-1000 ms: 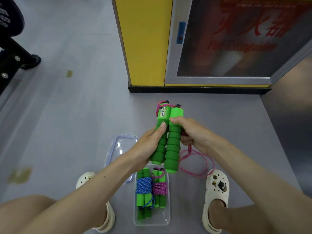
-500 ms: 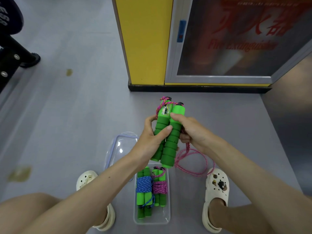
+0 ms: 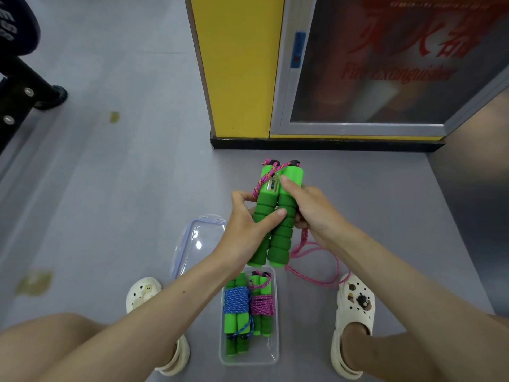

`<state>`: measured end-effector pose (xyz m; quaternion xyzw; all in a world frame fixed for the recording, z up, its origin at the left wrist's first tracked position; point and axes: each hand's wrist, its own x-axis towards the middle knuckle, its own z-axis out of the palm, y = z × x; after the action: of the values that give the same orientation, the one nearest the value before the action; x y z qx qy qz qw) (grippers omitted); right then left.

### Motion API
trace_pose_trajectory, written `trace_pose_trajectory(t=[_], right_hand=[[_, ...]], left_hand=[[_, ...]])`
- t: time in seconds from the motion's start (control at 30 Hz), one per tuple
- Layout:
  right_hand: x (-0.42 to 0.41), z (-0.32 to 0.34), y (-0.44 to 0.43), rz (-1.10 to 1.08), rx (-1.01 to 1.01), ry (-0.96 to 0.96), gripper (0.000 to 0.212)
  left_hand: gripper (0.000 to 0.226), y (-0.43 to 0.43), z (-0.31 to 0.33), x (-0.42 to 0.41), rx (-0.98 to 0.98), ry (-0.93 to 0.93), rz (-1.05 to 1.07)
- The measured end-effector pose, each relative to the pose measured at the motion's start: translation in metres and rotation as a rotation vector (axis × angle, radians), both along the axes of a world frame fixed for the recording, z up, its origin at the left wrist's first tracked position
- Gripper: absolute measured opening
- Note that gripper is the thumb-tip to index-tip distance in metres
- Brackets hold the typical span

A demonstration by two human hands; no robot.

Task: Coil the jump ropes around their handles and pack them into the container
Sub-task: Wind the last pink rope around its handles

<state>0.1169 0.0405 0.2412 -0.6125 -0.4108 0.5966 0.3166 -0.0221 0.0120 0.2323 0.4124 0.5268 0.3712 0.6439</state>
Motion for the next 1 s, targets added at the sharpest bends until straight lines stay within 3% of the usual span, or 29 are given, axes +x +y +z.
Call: trace_pose_trajectory(t=[0.23, 0.47, 0.6, 0.7, 0.8, 1.0], right_hand=[[-0.004, 0.005, -0.003, -0.019, -0.013, 0.133, 0.037], [0.014, 0.014, 0.011, 0.201, -0.008, -0.152, 0.043], [0.028, 0.021, 0.013, 0.359, -0.002, -0.223, 0.020], [0.036, 0.019, 0.013, 0.331, 0.022, -0.296, 0.011], [0.034, 0.015, 0.012, 0.304, 0.002, -0.373, 0.023], [0.030, 0.008, 0.010, 0.225, -0.020, -0.336, 0.027]], left_hand=[[0.063, -0.002, -0.006, 0.004, -0.057, -0.062, -0.023], [0.058, -0.002, -0.003, 0.000, -0.064, -0.059, -0.024], [0.058, 0.003, -0.001, -0.006, -0.064, -0.032, 0.014], [0.056, 0.006, 0.002, -0.009, -0.002, 0.099, -0.018], [0.056, 0.004, 0.004, -0.007, 0.093, 0.256, -0.088], [0.053, 0.008, 0.003, -0.004, 0.111, 0.313, -0.067]])
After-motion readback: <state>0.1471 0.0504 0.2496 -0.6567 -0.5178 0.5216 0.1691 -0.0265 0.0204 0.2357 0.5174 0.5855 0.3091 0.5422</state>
